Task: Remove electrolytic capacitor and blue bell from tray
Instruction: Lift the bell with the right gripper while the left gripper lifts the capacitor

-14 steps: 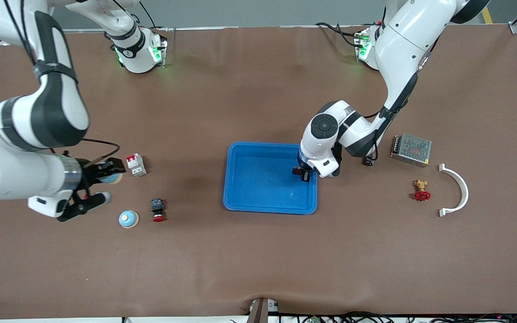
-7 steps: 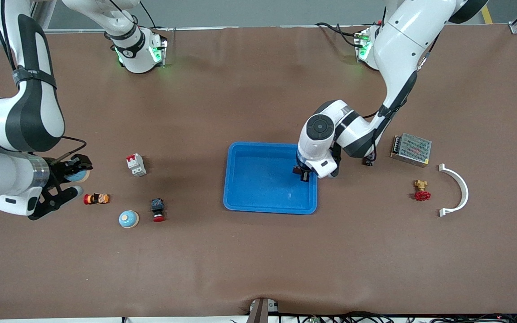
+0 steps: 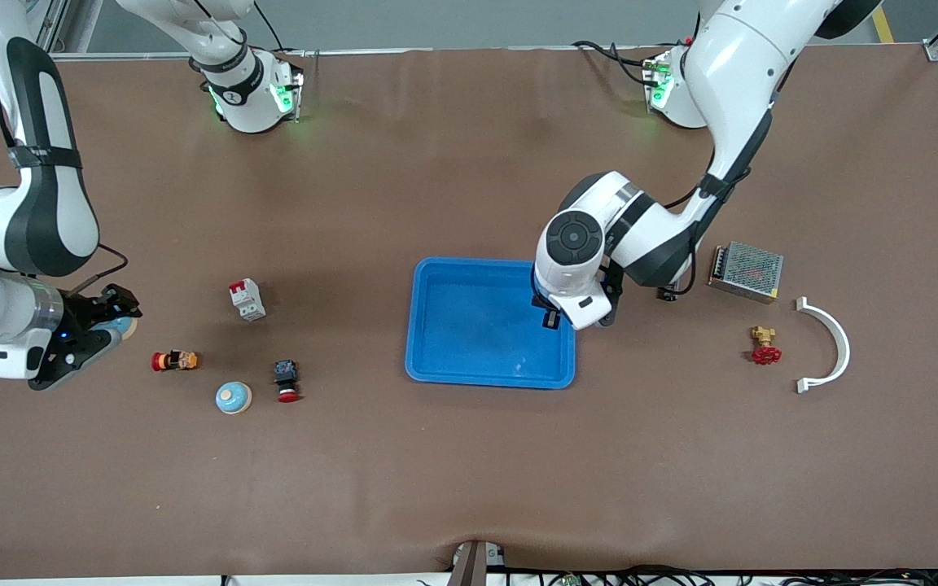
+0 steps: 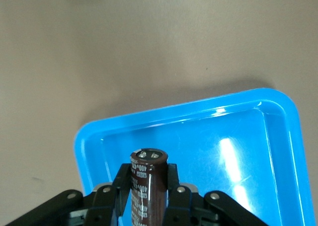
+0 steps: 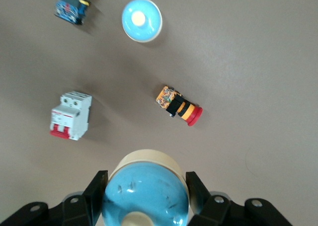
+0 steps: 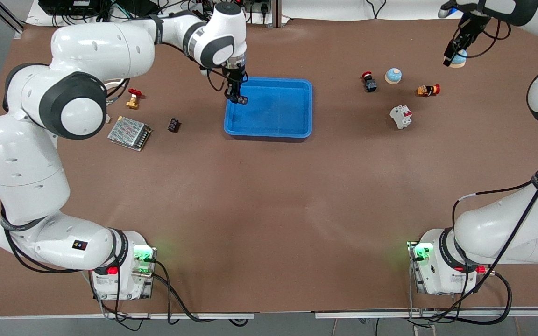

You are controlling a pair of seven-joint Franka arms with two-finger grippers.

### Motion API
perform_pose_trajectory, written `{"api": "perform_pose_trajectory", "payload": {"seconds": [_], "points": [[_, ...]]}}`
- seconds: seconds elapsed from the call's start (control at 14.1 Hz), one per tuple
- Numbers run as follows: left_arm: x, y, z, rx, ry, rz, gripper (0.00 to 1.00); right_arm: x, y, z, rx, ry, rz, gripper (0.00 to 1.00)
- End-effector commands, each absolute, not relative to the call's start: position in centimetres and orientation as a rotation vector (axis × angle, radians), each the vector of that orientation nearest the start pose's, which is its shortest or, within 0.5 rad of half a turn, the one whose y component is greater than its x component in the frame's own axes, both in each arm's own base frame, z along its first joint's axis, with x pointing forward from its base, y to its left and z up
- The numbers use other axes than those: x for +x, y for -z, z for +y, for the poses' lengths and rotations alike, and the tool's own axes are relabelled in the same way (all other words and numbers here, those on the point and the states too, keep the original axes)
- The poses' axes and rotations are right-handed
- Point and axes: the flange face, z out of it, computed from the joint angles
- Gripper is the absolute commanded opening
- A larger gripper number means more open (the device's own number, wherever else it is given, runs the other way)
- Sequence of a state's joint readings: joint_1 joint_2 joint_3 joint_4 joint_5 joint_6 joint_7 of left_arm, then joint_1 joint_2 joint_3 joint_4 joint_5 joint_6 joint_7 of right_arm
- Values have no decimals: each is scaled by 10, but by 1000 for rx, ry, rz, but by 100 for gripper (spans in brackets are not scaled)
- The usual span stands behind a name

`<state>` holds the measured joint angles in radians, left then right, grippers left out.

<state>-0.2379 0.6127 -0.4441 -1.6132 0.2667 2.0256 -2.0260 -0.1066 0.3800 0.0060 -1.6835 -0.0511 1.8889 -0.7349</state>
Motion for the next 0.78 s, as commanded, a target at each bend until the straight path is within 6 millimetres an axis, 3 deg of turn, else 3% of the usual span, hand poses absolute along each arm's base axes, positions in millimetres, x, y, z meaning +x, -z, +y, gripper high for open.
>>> {"api": "perform_pose_trajectory", "payload": {"seconds": [0.0,0.21,0.42,0.71], "points": [[553,-324,-374,-2521,-126,-1607,0,606,-345,-77,-2937,-235,-1045,51],[561,-343,-353,-2623,-146,-1420,0,590,-314,-84,-2936,-201,-1060,51],[565,-351,-341,-2768,-169,-1100,0,577,-291,-85,-2940,-185,-1053,52],[580,-360,-296,-2888,-224,-627,0,552,-259,-79,-2949,-128,-1061,52]]}}
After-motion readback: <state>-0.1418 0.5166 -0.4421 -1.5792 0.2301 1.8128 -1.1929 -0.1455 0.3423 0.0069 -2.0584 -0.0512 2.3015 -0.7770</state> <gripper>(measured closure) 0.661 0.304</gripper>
